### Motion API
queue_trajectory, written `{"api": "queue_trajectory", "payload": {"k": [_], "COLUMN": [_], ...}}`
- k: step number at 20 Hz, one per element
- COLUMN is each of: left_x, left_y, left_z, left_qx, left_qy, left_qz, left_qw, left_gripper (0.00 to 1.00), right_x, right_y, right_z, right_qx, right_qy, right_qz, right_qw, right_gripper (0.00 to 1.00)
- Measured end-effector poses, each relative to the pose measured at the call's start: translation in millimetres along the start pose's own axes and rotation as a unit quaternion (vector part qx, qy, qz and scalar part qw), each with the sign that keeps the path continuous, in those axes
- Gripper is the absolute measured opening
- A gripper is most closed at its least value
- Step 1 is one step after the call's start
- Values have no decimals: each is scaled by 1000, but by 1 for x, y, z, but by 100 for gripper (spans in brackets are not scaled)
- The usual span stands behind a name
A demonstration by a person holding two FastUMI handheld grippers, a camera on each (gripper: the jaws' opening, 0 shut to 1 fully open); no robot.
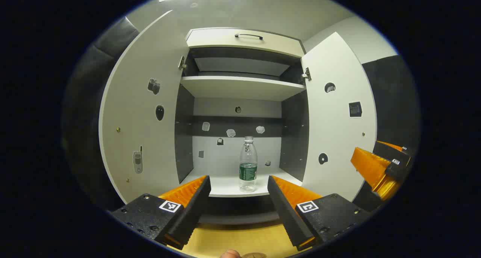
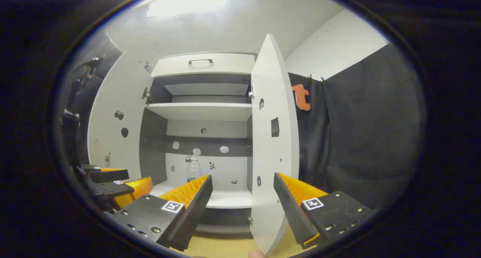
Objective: Grasp the bottle in the cabinet with the left hand and place it on the coaster, then close the right door with the right hand and the left door with the left hand.
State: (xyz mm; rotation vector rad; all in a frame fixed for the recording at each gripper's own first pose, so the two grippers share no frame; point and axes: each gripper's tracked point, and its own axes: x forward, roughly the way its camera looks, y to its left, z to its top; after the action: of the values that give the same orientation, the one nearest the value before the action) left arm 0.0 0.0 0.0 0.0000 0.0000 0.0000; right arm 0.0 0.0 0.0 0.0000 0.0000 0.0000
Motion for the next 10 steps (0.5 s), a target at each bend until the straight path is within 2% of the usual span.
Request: {"api": "queue_trajectory", "payload": {"k": [4,10], "left_x": [-2,1], "left_y": [-5,-16], "left_z": [13,16], "left_qx": [3,2], "left_qy": [-9,-12], "left_qz": [-8,-21], "left_qw": [1000,1000], "left_gripper": [96,96], "right_x": [6,3], "right_y": [3,-9], "right_z": [4,7], "right_qx": [1,5], "right_qy": [1,3], "right_qz": [11,1], "right_qw": [1000,1000], "right_gripper": [99,99]}}
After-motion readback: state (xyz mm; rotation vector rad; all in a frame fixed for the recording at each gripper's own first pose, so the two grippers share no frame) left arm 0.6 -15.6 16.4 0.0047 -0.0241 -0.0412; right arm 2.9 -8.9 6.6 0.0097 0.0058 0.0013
